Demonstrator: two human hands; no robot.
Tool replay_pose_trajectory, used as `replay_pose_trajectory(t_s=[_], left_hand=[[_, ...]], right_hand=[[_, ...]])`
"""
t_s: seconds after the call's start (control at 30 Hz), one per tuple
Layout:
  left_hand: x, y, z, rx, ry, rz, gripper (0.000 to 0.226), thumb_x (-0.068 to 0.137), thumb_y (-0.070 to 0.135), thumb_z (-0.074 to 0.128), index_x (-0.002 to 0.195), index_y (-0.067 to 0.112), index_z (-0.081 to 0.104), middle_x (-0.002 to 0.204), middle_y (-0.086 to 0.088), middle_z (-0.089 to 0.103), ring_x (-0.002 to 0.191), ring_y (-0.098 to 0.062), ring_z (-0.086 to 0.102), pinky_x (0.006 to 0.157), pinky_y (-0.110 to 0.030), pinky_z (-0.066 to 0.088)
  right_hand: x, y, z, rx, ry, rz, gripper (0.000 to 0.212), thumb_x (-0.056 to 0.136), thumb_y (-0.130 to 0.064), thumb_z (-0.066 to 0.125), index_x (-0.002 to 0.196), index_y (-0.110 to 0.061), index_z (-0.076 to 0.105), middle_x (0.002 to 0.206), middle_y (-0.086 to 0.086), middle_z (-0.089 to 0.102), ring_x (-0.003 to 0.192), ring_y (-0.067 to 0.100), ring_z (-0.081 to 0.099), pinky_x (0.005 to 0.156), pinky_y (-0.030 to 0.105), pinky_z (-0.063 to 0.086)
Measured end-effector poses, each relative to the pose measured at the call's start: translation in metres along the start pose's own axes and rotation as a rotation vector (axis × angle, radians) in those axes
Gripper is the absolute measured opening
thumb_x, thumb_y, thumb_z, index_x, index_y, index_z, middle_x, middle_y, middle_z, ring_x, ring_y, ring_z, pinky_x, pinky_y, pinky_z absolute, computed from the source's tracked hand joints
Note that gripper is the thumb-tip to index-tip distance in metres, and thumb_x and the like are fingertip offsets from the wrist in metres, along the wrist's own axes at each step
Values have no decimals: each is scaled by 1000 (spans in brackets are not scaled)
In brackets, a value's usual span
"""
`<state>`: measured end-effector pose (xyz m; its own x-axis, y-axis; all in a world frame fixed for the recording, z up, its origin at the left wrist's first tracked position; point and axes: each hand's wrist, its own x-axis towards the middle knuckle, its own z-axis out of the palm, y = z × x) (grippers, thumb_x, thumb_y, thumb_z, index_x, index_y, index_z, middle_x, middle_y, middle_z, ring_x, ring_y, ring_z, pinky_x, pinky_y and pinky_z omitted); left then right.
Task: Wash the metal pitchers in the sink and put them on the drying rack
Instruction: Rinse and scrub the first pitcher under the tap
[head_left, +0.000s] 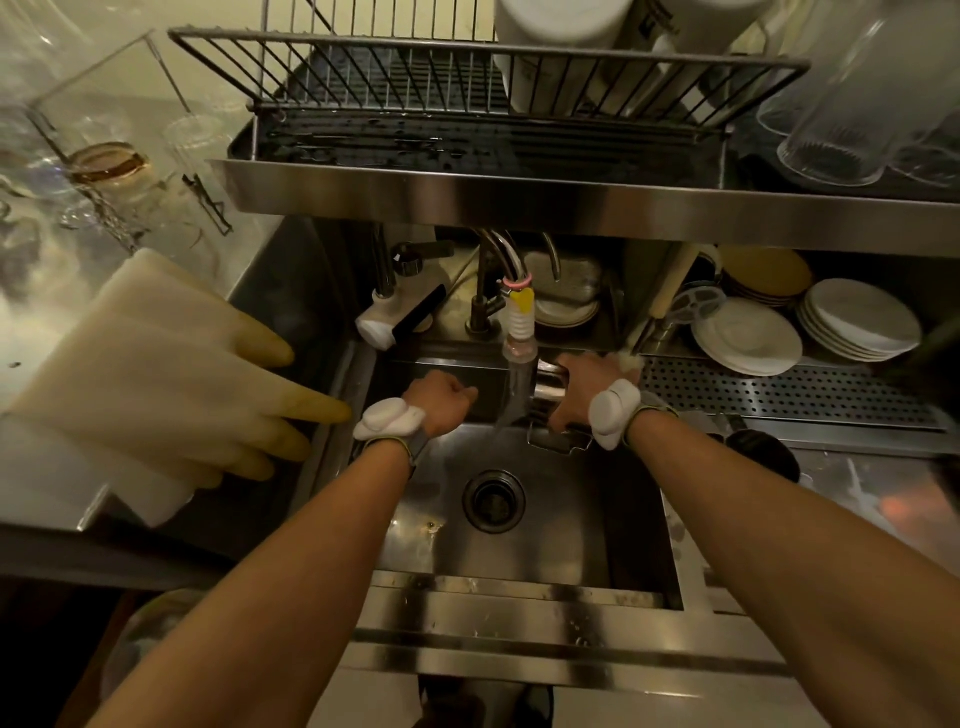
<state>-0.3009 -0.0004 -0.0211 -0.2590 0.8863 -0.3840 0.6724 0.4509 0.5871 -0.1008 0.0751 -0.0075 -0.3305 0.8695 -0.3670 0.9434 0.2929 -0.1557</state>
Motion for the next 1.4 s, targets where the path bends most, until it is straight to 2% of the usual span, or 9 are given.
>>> replay_pose_trajectory(t_s=[0.33,0.4,0.47,0.53,0.67,0.87,1.07,1.2,1.4], left_hand=[[-2,1,-4,-18,-2,-8,31,86,46,55,94,20,70,107,-10,68,104,-30,61,83,-29,44],[-3,-1,-4,-15,-12,-13,31,86,46,55,95,21,70,109,-9,68,105,-30,61,82,-28,43],[-4,-3,-2,-16,-21,-20,29,86,47,55,93,23,69,107,-8,68,103,-29,62,81,-28,43],[-3,-7,0,-10,-30,-34,24,86,47,55,85,24,65,98,-6,68,99,-28,63,78,-27,44],[-2,-10,5,5,-30,-47,24,87,46,55,81,24,62,86,-3,63,97,-28,63,76,-27,44],[1,-10,9,35,-10,-39,29,91,40,50,92,17,67,99,-12,68,97,-32,63,81,-34,48],[6,-5,11,91,17,-54,31,94,34,46,103,12,67,110,-15,67,104,-34,61,87,-36,47],[12,-2,10,117,20,-63,34,95,33,44,110,9,64,119,-17,63,112,-36,57,92,-37,44],[16,3,12,8,1,-27,44,99,37,35,99,5,65,109,-21,65,106,-37,59,91,-38,44]], right_hand=[[5,-7,-11,-119,-4,83,91,53,-44,83,133,-34,41,134,10,43,126,39,33,104,55,29],[4,-4,-7,-27,20,44,83,54,-42,83,127,-26,47,128,7,50,120,36,44,100,49,36],[2,-1,2,159,45,-3,70,54,-37,84,112,-17,50,116,8,59,101,28,56,85,36,47],[0,-1,16,382,50,28,70,52,-33,87,108,-15,48,109,6,60,94,24,58,75,30,46],[3,-9,37,647,101,45,77,52,-26,89,115,-13,46,115,7,60,106,27,57,77,28,41],[9,-14,58,861,98,10,91,50,-20,89,128,-16,41,125,6,57,114,25,53,86,26,39],[12,-16,66,968,85,-12,90,50,-20,90,125,-18,42,122,0,56,114,21,52,89,26,39],[11,-2,69,1026,91,-8,92,48,-17,90,127,-16,42,127,2,56,118,21,51,99,31,40],[11,-10,69,1126,-18,33,88,52,-11,89,125,-15,41,119,-1,55,115,20,52,90,27,41]])
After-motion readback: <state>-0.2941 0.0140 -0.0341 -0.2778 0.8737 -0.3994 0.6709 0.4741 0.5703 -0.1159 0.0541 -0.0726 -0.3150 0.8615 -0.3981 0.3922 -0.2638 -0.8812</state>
